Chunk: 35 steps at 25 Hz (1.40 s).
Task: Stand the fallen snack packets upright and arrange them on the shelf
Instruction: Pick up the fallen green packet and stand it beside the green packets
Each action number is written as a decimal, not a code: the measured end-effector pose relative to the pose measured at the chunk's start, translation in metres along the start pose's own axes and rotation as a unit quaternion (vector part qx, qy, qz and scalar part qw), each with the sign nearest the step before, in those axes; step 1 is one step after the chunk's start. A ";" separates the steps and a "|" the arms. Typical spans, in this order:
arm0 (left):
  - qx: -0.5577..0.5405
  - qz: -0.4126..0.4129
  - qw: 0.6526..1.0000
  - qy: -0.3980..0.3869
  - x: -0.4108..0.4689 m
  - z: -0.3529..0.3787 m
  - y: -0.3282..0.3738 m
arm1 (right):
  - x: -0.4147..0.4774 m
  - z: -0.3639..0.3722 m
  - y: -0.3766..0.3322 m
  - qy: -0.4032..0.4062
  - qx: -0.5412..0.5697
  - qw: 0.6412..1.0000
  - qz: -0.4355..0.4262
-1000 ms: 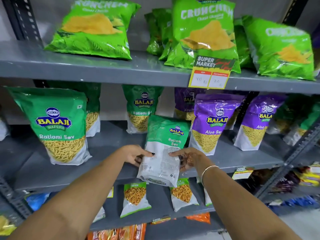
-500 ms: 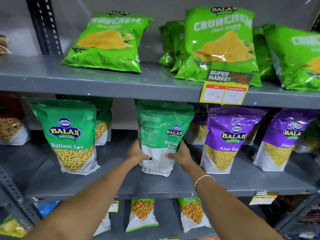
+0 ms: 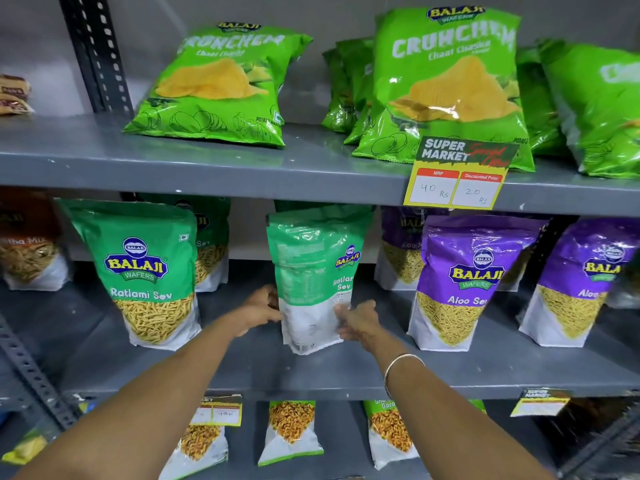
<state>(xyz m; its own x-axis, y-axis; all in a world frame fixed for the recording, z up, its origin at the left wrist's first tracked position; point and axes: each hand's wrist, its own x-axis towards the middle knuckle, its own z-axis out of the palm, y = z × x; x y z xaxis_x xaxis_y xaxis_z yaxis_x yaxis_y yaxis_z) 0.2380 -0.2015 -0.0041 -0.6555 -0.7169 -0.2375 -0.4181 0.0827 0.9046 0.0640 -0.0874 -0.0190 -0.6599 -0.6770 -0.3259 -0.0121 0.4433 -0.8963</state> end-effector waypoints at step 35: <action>-0.010 -0.018 0.997 0.080 0.028 0.011 0.007 | 0.039 -0.018 0.005 -0.129 -0.064 0.981 -0.128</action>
<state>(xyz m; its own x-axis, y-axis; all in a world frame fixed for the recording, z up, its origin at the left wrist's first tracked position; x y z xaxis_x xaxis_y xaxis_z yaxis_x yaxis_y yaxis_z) 0.2100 -0.2134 -0.0083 -0.5316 -0.8201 -0.2116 -0.4252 0.0424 0.9041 0.0246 -0.1005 -0.0304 -0.4106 -0.8948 -0.1755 -0.2578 0.2985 -0.9189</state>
